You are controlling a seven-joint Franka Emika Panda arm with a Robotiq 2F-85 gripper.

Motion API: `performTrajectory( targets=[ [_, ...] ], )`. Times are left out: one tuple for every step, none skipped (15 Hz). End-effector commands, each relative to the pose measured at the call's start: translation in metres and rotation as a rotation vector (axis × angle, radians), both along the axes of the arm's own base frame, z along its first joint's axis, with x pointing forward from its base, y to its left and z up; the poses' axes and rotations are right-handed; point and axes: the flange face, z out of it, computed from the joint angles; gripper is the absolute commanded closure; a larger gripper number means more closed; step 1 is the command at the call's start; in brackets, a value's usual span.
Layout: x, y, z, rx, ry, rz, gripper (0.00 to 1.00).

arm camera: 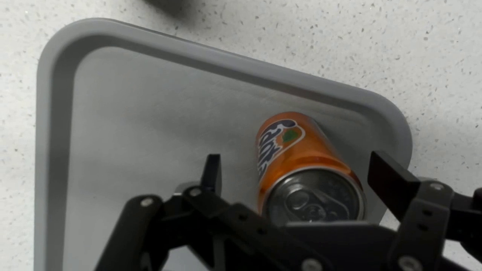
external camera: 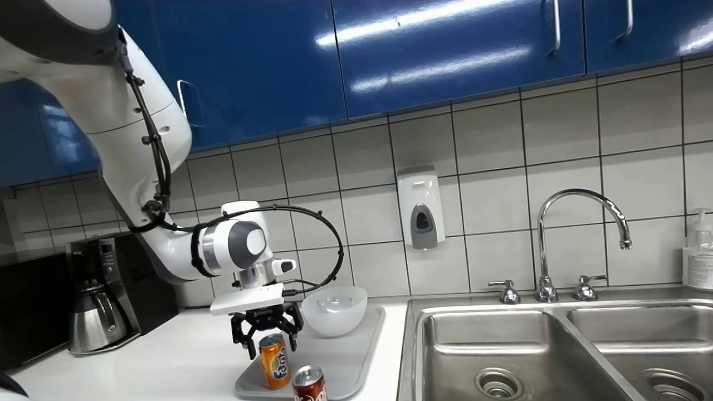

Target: Put the orange and red cans on the tray

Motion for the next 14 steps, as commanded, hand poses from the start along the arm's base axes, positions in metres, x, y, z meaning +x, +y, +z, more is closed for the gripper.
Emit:
performTrajectory(
  targets=[
    [0.001, -0.002, 0.015, 0.019, -0.025, 0.016, 0.00],
    [0.001, -0.001, 0.017, 0.021, -0.029, 0.018, 0.00],
    [0.000, 0.000, 0.019, 0.022, -0.033, 0.021, 0.00],
    [-0.002, 0.000, 0.022, 0.025, -0.039, 0.023, 0.00],
    [-0.002, 0.001, 0.025, 0.027, -0.044, 0.025, 0.00],
    [-0.004, 0.002, 0.029, 0.032, -0.051, 0.027, 0.00],
    [-0.004, 0.002, 0.033, 0.035, -0.058, 0.027, 0.00],
    [-0.006, 0.002, 0.037, 0.037, -0.066, 0.025, 0.00],
    [-0.008, 0.002, 0.041, 0.037, -0.072, 0.021, 0.00],
    [-0.010, 0.001, 0.045, 0.037, -0.076, 0.016, 0.00],
    [-0.013, 0.000, 0.049, 0.035, -0.079, 0.010, 0.00],
    [-0.016, -0.001, 0.053, 0.033, -0.082, 0.003, 0.00],
    [-0.019, -0.002, 0.056, 0.032, -0.083, 0.000, 0.00],
    [-0.023, -0.004, 0.059, 0.027, -0.086, -0.008, 0.00]
  ],
)
